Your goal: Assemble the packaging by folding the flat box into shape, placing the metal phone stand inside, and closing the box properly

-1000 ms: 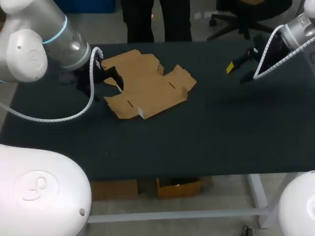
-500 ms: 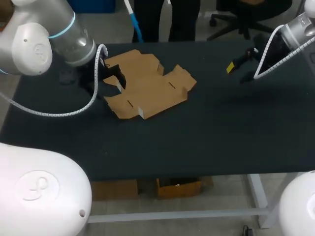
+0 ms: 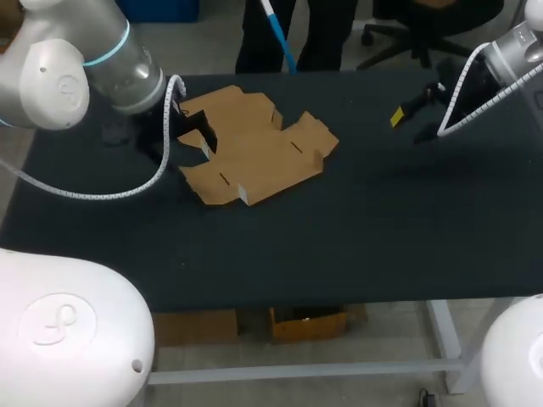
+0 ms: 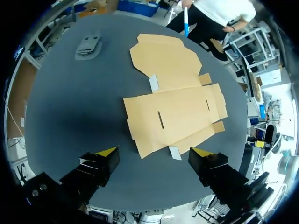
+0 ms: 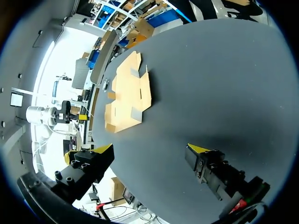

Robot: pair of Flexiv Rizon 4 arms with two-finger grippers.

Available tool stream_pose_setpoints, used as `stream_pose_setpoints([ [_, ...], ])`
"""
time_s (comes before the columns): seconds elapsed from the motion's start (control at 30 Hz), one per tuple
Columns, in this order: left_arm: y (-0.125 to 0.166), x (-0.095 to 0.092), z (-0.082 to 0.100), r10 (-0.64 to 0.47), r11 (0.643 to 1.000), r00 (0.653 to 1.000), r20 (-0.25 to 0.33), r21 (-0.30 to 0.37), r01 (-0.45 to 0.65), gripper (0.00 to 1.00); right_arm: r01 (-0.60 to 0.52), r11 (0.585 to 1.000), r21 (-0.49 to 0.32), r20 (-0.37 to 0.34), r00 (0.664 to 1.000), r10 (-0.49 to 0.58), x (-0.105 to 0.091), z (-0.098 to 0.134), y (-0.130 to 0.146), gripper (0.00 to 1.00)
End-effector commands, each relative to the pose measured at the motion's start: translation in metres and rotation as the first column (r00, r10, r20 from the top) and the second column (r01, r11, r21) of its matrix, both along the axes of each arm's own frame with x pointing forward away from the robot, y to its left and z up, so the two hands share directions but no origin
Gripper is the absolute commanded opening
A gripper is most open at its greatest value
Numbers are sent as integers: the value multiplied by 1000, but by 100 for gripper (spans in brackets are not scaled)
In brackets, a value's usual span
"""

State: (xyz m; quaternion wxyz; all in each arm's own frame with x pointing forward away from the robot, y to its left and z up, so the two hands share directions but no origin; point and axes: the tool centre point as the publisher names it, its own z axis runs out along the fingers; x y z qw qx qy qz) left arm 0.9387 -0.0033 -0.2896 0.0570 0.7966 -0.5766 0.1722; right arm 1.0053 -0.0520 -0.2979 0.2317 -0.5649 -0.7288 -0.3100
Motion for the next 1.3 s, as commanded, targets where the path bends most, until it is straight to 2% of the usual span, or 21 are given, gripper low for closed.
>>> stream_pose_setpoints([
  [0.03, 1, -15, -7, 83, 996, 996, 24, -26, -83, 100, -18, 1000, -6, 1, 1000, 18, 1, 5, 3, 100],
  [0.2, 7, -30, -13, 145, 987, 989, 23, -77, -143, 100, -19, 1000, -2, 13, 1000, 19, -4, 13, 4, 100],
  [0.33, 12, -35, -18, 192, 975, 981, 5, -114, -190, 100, -23, 1000, -3, 26, 999, 23, -8, 18, 7, 100],
  [0.6, 12, -37, -40, 180, 964, 984, -18, -196, -180, 100, -33, 999, -7, 25, 999, 34, -8, 19, 6, 100],
  [0.67, 13, -36, -46, 157, 961, 987, -14, -228, -156, 89, -38, 999, -4, 22, 999, 38, -8, 19, 6, 100],
  [0.73, 13, -34, -53, 148, 957, 989, -12, -251, -146, 67, -39, 999, -3, 20, 999, 39, -8, 19, 7, 100],
  [0.77, 14, -33, -57, 142, 954, 990, -5, -266, -138, 63, -39, 999, -3, 18, 999, 39, -8, 18, 7, 100],
  [0.97, 14, -26, -73, 103, 947, 994, 19, -307, -92, 65, -39, 999, -6, 12, 999, 39, -8, 19, 6, 100],
  [1.03, 14, -25, -76, 93, 945, 995, 34, -319, -77, 62, -38, 999, -7, 13, 999, 38, -8, 19, 6, 100],
  [1.17, 14, -21, -80, 68, 943, 995, 75, -331, -39, 67, -38, 999, -8, 12, 999, 38, -8, 20, 6, 100],
  [1.3, 12, -19, -81, 49, 942, 993, 105, -334, -11, 62, -39, 999, -7, 11, 999, 39, -7, 20, 7, 100],
])
